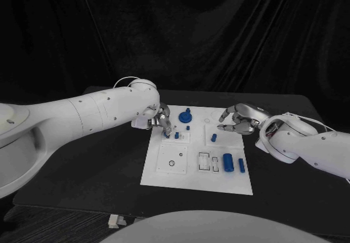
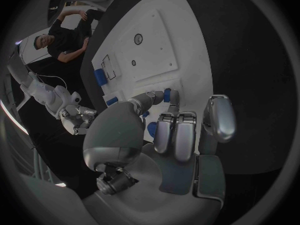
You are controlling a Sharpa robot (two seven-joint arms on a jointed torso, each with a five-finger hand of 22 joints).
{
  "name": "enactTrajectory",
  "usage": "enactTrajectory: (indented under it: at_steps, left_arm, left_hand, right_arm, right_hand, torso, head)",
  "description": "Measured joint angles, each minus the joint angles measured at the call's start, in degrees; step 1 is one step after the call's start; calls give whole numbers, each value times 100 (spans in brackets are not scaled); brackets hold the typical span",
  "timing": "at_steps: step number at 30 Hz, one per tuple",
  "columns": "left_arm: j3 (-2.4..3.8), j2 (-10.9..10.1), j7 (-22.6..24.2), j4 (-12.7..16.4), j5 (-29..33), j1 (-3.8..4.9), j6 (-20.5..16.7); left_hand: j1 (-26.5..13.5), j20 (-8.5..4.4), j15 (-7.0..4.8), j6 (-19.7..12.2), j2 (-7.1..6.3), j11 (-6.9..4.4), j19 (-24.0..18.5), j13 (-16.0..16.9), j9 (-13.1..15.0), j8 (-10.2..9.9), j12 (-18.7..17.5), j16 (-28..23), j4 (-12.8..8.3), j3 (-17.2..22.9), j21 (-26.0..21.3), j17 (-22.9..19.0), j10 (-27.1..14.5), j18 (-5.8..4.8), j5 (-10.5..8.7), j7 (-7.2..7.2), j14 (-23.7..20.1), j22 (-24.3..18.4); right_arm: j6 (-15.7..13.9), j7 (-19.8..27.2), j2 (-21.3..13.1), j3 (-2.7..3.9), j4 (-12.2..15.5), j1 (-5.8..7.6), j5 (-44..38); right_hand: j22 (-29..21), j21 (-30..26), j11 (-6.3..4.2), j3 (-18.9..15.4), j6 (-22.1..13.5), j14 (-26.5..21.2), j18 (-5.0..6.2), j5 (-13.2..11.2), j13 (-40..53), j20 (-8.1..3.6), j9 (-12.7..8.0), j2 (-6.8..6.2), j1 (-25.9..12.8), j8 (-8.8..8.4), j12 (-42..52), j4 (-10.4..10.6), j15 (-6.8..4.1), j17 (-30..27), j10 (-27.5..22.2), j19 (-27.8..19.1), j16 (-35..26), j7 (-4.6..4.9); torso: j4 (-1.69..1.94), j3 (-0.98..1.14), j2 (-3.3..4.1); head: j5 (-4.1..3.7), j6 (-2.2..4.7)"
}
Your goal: Assemble the parts on the task board
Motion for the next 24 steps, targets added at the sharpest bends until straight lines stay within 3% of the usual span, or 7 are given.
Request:
enactTrajectory:
  at_steps: [24]
  left_arm:
    - [10, 129, -59, -162, 1, -64, 45]
  left_hand:
    - [-3, 0, 0, 22, -3, 0, 0, 0, -32, -28, 0, 0, -70, 37, 0, -1, 0, -1, 32, 21, 0, 0]
  right_arm:
    - [32, -10, 18, 0, -12, -1, 0]
  right_hand:
    - [0, 0, 0, 0, 0, 0, 0, 0, -1, 0, 1, 0, 0, 0, 0, 0, 0, 0, 0, 0, 0, 0]
  torso:
    - [-1, -4, -9]
  head:
    - [-2, 0]
